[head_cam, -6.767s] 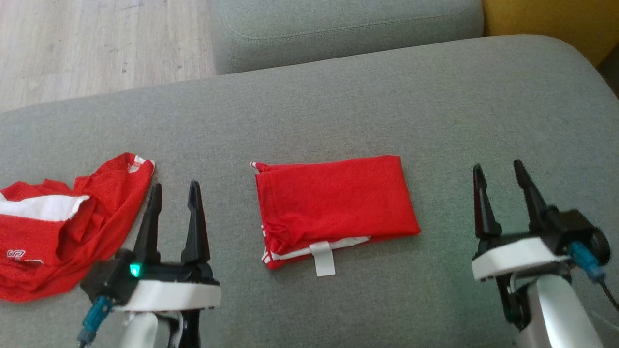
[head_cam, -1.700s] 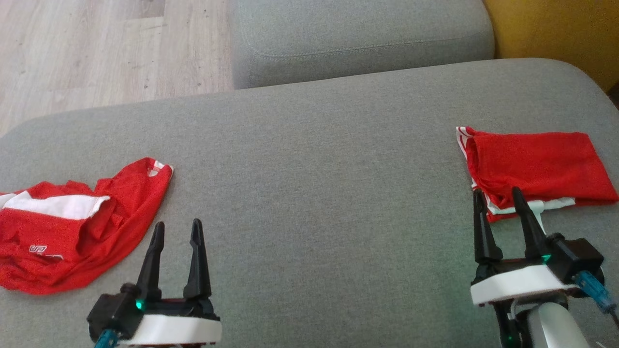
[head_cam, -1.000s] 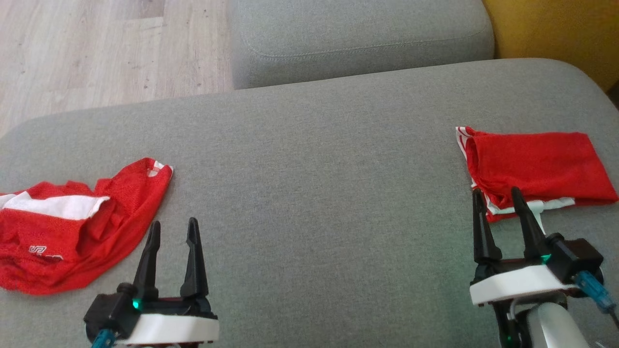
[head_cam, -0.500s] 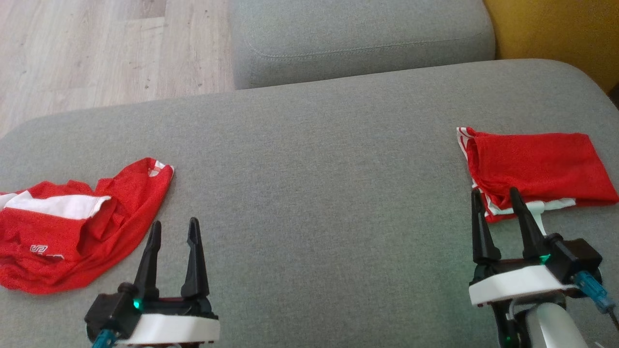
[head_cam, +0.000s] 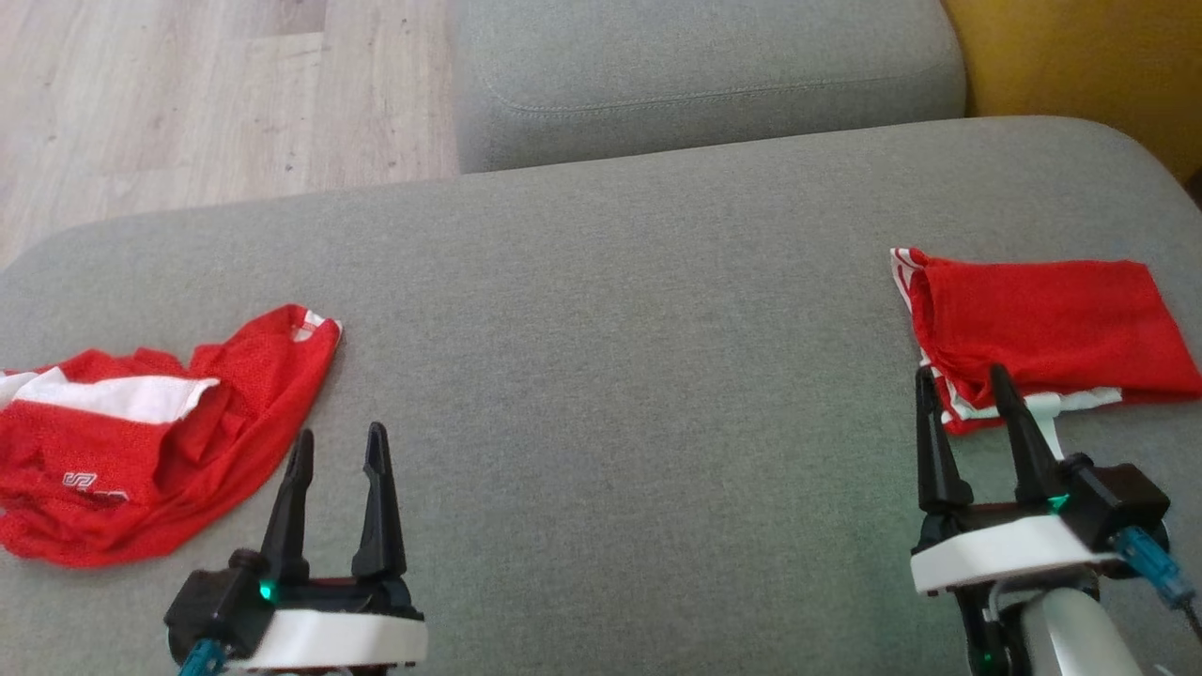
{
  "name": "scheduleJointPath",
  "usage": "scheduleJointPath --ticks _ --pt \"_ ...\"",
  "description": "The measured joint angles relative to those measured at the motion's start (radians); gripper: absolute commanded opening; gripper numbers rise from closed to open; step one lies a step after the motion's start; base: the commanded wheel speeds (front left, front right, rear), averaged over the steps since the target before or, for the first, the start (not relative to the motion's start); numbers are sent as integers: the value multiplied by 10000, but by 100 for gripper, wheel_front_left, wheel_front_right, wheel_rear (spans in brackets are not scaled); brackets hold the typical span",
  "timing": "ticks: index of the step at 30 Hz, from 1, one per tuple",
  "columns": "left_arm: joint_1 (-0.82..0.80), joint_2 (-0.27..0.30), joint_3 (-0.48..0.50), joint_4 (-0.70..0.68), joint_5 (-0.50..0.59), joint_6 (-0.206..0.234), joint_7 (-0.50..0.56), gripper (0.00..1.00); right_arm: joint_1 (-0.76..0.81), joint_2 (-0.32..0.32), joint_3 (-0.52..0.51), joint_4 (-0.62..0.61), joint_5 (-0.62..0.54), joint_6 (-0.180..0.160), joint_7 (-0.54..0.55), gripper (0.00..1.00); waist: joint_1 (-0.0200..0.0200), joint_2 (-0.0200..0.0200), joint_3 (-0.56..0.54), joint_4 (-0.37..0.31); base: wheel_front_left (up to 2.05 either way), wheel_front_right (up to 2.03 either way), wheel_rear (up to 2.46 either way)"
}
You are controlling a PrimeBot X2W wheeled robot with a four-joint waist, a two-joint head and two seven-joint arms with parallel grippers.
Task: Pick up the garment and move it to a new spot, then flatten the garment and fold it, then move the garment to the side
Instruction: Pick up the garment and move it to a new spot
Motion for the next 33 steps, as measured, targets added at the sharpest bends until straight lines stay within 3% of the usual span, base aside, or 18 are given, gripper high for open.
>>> scheduleJointPath --ticks 8,26,33 --pt "-12 0 107 36 36 21 2 100 94 0 552 69 174 0 0 100 0 0 -51 586 0 0 0" --pt "524 13 1267 326 679 -29 2 100 728 13 2121 324 1030 0 0 100 0 0 -583 4124 0 0 0" --pt "610 13 1570 297 796 -150 2 100 732 17 2341 332 1164 -2 0 100 -1 0 -817 4802 0 0 0"
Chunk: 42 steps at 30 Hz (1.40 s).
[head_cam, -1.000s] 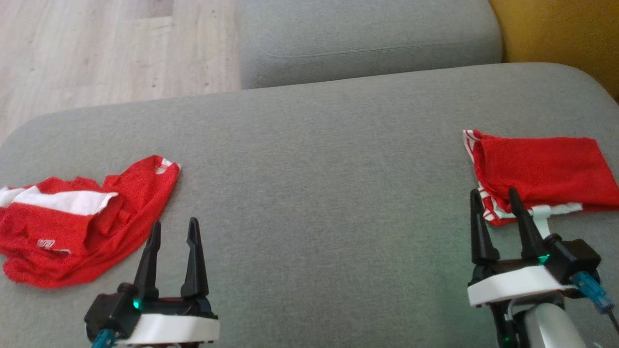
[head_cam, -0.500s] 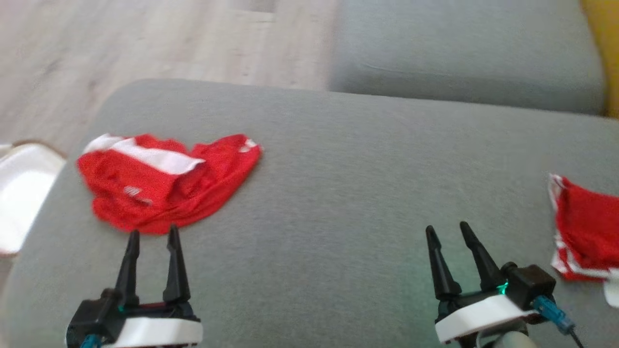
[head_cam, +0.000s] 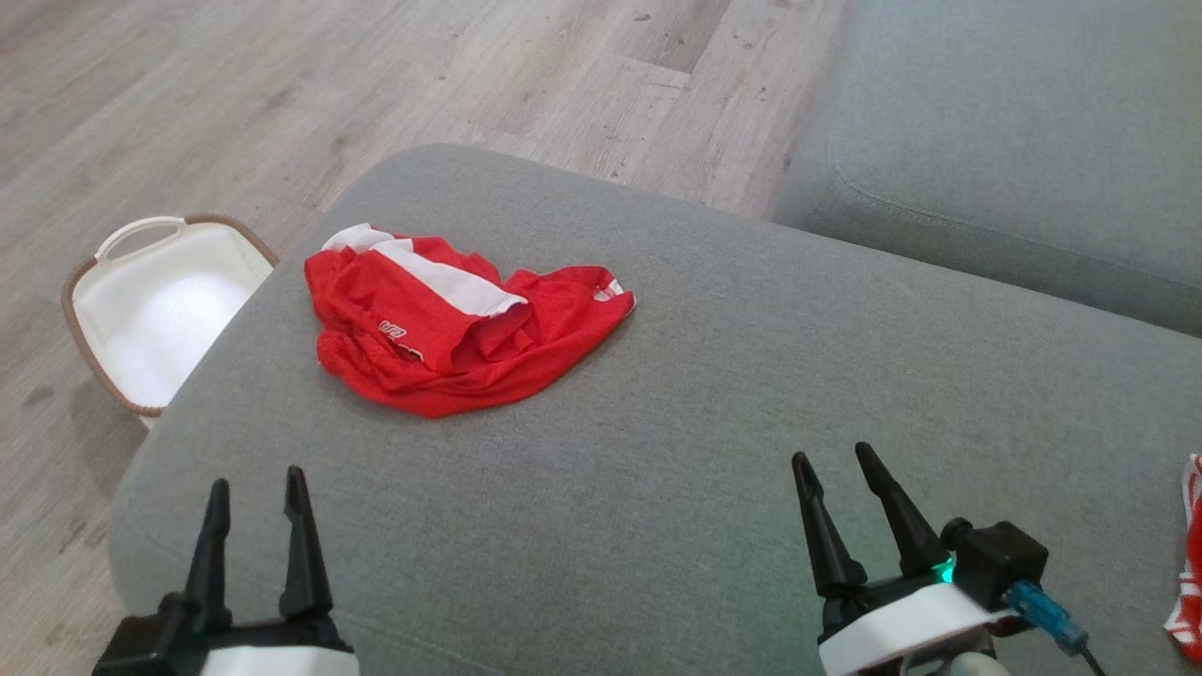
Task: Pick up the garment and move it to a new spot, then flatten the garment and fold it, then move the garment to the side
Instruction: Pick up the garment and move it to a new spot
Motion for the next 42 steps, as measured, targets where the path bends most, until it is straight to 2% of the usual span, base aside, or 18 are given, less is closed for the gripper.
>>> scheduleJointPath --ticks 10,14,16,19,25,29,32,34,42 --pt "-453 65 523 -265 364 -198 0 100 -40 0 -198 0 -318 0 0 100 1 0 558 -402 0 0 0" --pt "-2019 767 280 443 663 -318 58 100 -266 0 -600 -174 -832 2 0 100 2 0 1224 -605 0 0 0" --pt "-3116 1227 71 953 746 -372 550 100 -524 0 -813 -307 -1152 2 0 100 3 0 1619 -704 0 0 0" --pt "-4842 1866 -456 1900 583 -408 1816 100 -948 -2 -1221 -470 -1653 0 0 100 4 -1 2225 -856 0 0 0" --pt "-7351 3133 -2706 3634 -920 -483 4048 100 -1531 -12 -1716 -945 -2213 2 0 100 5 -1 3341 -1268 0 0 0" --pt "-8237 3547 -4107 4583 -2123 -483 5179 100 -1846 -13 -1893 -1423 -2414 2 46 100 4 -1 3948 -1617 0 0 0" --pt "-8671 3689 -5016 5112 -2763 -483 5607 100 -2024 -17 -1875 -1755 -2514 2 151 100 4 -1 4335 -1872 0 0 0" --pt "-8936 3785 -5267 5595 -3120 -483 5683 100 -2109 -17 -1852 -1929 -2612 2 288 100 4 -1 4566 -2028 0 0 0" --pt "-9747 3864 -5551 7329 -3866 -483 5624 100 -2156 -17 -1877 -2309 -2692 2 433 100 2 -1 5154 -2499 0 0 0"
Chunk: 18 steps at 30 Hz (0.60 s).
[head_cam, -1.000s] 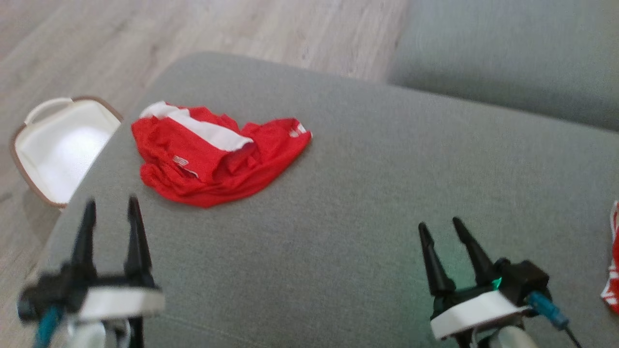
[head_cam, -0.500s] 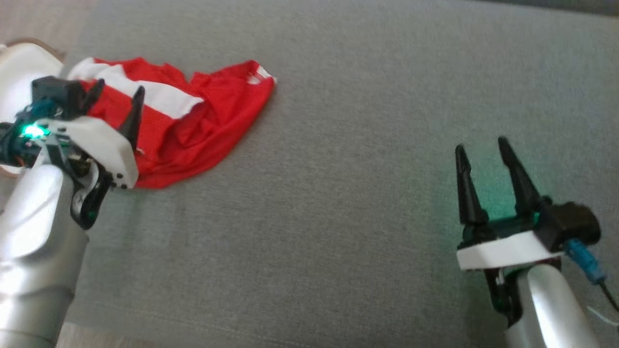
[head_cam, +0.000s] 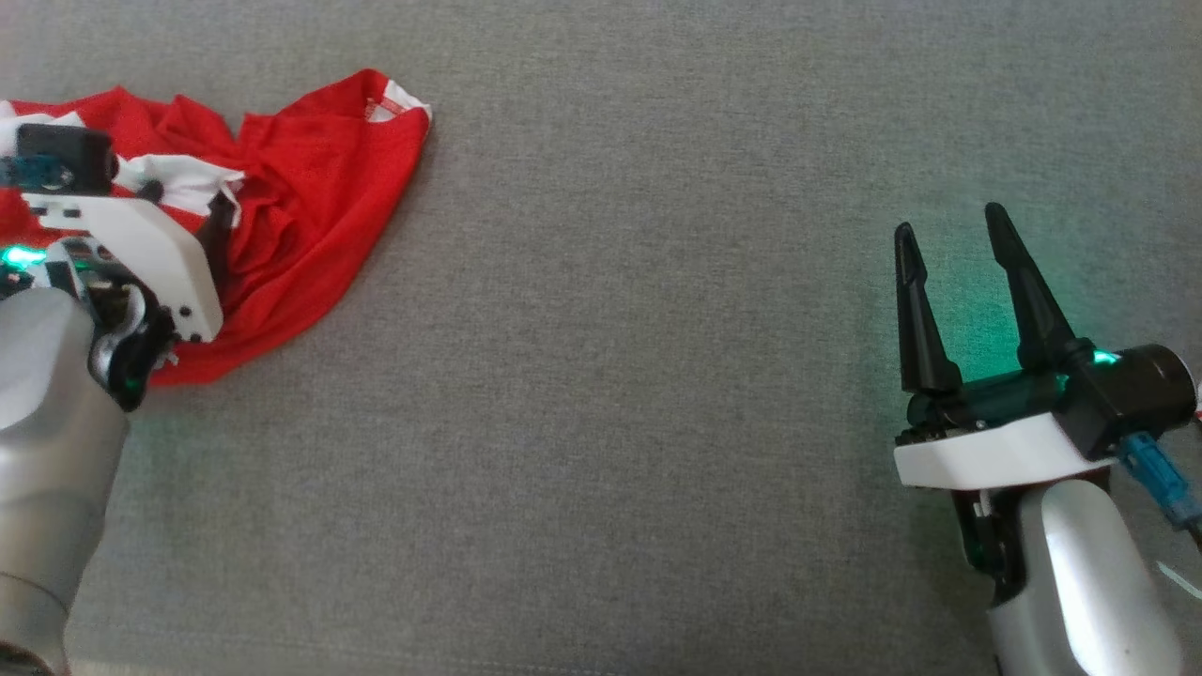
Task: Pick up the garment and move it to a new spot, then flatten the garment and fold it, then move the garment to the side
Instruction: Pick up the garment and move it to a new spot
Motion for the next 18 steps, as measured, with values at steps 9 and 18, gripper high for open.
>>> scheduleJointPath --ticks 9,18 --pt "-558 -6 144 1181 -485 0 -2399 0 2 0 -84 -2 10 0 6 100 -1 0 -193 -84 0 0 0" --pt "-1526 180 123 -35 -337 0 -5078 0 87 0 54 696 487 0 -228 100 -2 0 -1255 -109 0 0 0"
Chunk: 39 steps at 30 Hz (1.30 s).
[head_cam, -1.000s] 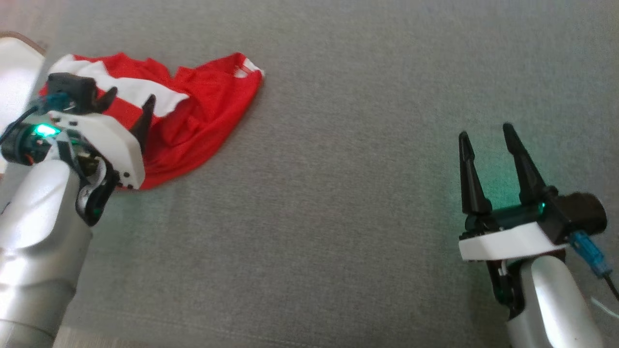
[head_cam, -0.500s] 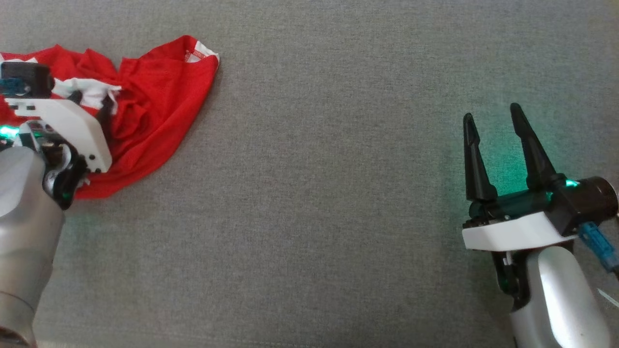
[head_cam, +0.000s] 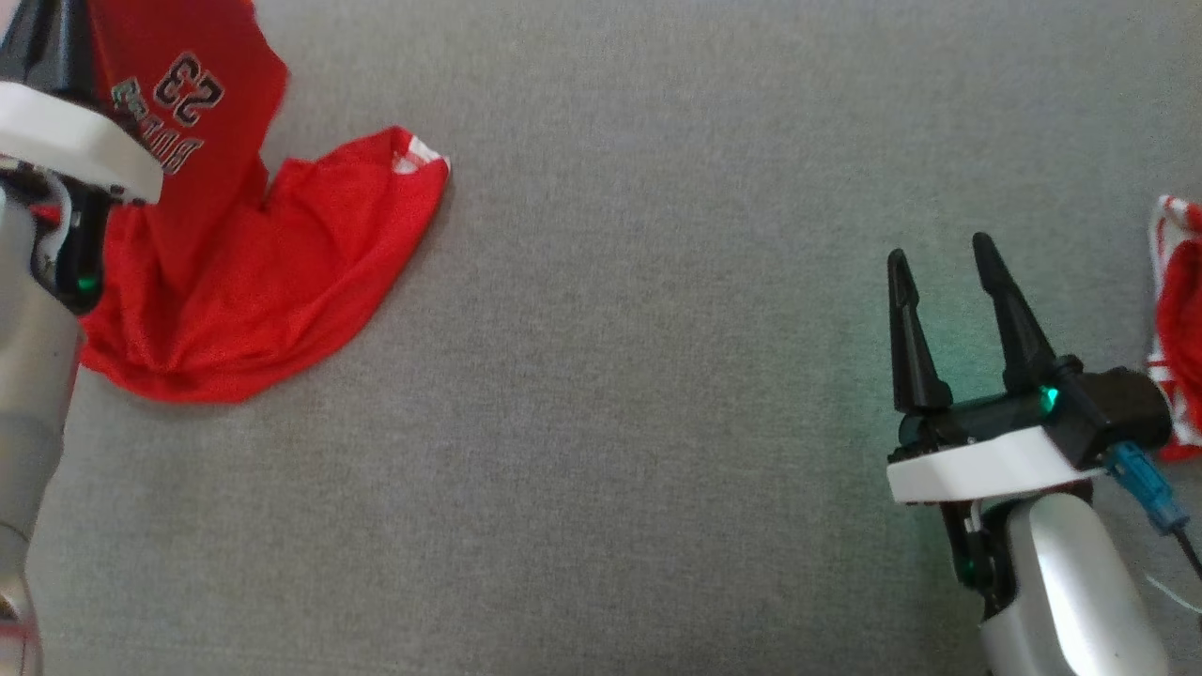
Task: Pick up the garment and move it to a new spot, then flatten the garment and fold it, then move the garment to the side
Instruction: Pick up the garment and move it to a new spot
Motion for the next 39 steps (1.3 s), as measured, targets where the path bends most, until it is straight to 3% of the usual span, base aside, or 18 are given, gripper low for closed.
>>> scheduleJointPath --ticks 9,13,24,27,32,39 --pt "82 468 -286 -2769 242 188 -96 0 335 2 297 577 713 0 -196 100 -2 0 -1247 -417 0 0 0" --pt "480 696 -366 -4474 245 671 309 0 392 2 397 719 895 -2 -205 100 -1 0 -1617 -802 0 0 0" --pt "934 642 -562 -8861 75 2123 2077 0 589 4 502 610 1214 0 -205 100 -1 0 -2358 -1904 0 0 0" --pt "778 648 -589 -9365 165 2579 2566 0 586 4 554 533 1241 -2 -205 100 -1 0 -2376 -2254 0 0 0" --pt "636 742 -591 -9743 196 2984 3160 0 523 2 685 376 1421 -2 -207 100 0 0 -2088 -2885 0 0 0" --pt "465 671 -1035 -9012 587 2911 3267 0 -134 4 974 102 1831 -2 -207 100 3 0 -1185 -3768 0 0 0"
